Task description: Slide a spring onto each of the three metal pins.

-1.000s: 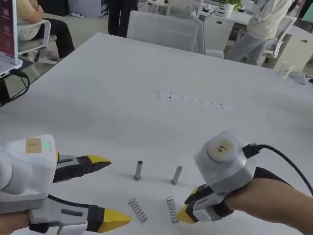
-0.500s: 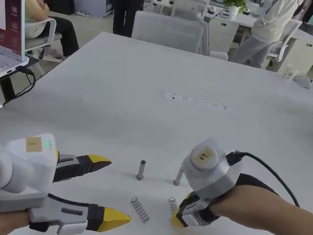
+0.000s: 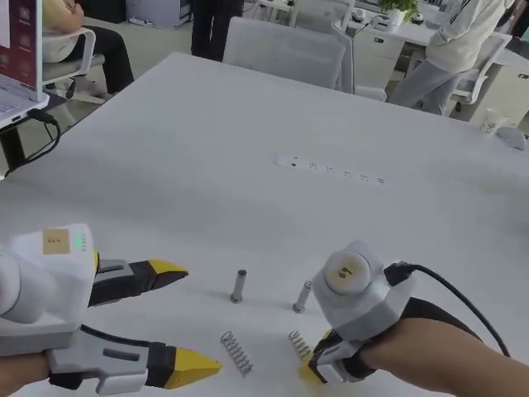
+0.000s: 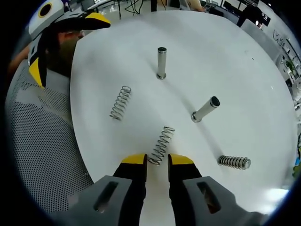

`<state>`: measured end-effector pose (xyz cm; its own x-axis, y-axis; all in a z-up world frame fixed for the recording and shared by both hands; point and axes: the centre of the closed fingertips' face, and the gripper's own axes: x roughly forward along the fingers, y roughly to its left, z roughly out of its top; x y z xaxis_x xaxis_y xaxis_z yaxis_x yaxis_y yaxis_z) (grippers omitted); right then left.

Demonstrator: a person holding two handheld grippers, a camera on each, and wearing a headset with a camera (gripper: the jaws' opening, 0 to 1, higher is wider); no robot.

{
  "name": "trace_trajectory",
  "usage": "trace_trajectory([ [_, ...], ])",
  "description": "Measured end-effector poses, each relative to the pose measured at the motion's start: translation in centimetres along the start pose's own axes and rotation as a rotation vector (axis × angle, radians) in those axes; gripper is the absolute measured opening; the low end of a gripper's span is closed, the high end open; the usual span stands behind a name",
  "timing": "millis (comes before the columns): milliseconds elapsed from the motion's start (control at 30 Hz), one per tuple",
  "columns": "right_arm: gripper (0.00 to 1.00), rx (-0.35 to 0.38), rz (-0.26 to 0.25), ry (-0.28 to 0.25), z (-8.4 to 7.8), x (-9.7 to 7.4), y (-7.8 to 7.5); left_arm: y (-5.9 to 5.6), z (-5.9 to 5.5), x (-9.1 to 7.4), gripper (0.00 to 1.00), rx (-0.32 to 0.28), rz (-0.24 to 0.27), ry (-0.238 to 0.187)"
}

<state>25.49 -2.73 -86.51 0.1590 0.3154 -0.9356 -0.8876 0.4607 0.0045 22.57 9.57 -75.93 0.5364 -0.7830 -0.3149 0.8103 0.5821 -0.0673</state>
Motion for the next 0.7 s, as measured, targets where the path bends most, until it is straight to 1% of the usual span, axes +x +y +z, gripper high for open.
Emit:
trace_trajectory([
  [133, 0.13, -0.020, -0.011, 0.007, -0.2, -0.1, 0.1, -0.1, 0.0, 0.0, 0.66, 0.001, -0.002, 0.001],
  [267, 0.12, -0.022, -0.012, 0.005, -0.1, 0.0, 0.1, -0.2, -0.1, -0.1, 0.66, 0.002, -0.005, 0.003],
  [400, 0.09, -0.041, -0.020, 0.016, -0.2, -0.2, 0.1, -0.3, 0.0, -0.3, 0.66, 0.006, -0.007, 0.002],
  [433, 0.09, -0.054, -0.020, 0.016, -0.2, -0.4, 0.2, -0.4, 0.0, -0.3, 0.66, 0.006, -0.008, 0.002],
  [600, 0.09, -0.071, -0.011, 0.023, -0.1, -1.1, 0.4, -0.5, 0.2, -0.5, 0.65, 0.014, -0.014, 0.002],
  [667, 0.08, -0.107, 0.000, 0.023, 0.2, -1.9, 0.9, -0.7, 0.3, -0.4, 0.64, 0.018, -0.020, 0.002],
  [700, 0.08, -0.106, 0.002, 0.019, 0.4, -2.2, 1.1, -0.8, 0.3, -0.4, 0.64, 0.021, -0.025, 0.003],
])
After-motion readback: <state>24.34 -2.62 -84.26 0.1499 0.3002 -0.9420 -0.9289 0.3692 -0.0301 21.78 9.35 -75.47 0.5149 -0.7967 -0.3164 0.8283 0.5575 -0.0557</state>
